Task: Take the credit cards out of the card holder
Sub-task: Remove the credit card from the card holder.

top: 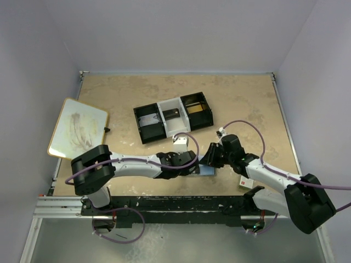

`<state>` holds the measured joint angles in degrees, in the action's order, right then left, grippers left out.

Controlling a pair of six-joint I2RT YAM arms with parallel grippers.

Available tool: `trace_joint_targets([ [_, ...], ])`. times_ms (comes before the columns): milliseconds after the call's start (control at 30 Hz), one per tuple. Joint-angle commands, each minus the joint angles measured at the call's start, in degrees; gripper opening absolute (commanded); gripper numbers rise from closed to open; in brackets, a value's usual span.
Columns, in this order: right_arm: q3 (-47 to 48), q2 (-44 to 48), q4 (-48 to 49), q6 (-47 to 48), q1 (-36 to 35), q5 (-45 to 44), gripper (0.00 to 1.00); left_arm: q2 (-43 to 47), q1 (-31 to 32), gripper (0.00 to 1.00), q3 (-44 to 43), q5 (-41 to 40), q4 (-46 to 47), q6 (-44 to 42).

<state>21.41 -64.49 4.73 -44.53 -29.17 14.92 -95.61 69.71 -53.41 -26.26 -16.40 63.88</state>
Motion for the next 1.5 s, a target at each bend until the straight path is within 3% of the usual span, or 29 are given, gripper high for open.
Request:
trace_joint_targets([
  [0, -1.18, -0.52, 4.18, -0.90, 0.23, 4.00, 0.31, 1.41, -1.34, 0.13, -1.42, 3.03, 4.58, -2.10],
  [233, -2.53, -2.59, 7.59, -1.64, 0.24, 6.66, 0.34, -0.07, -2.82, 0.01, 2.70, 6.39, 8.58, -1.45],
  [433, -3.73, -4.89, 9.21, -2.05, 0.25, 6.71, 0.40, -1.20, -2.87, 0.00, 5.35, 6.90, 9.69, 0.77],
  [667, -6.31, -8.37, 14.78, -3.87, 0.17, 6.08, 0.39, -2.22, -2.78, 0.00, 6.17, 5.90, 6.96, 1.47],
  [767, -8.42, -7.56, 17.64, -5.91, 0.19, 8.38, 0.34, -2.39, -2.83, 0.00, 5.75, 5.27, 5.62, 1.32],
  [1033, -7.51, -2.20, 14.38, -7.52, 0.48, 5.08, 0.00, -3.03, -2.83, 0.00, 4.92, 3.97, 3.04, 1.80],
  [1267, -2.23, 5.44, -6.85, -5.97, 2.02, -11.80, 0.00, -3.06, -2.57, 0.00, 5.37, 2.96, 2.49, 2.25],
  [1467, -6.11, 7.91, 0.13, -7.30, 2.16, -4.80, 0.00, -0.15, -1.61, 0.00, 5.42, 2.41, 4.27, -0.48],
])
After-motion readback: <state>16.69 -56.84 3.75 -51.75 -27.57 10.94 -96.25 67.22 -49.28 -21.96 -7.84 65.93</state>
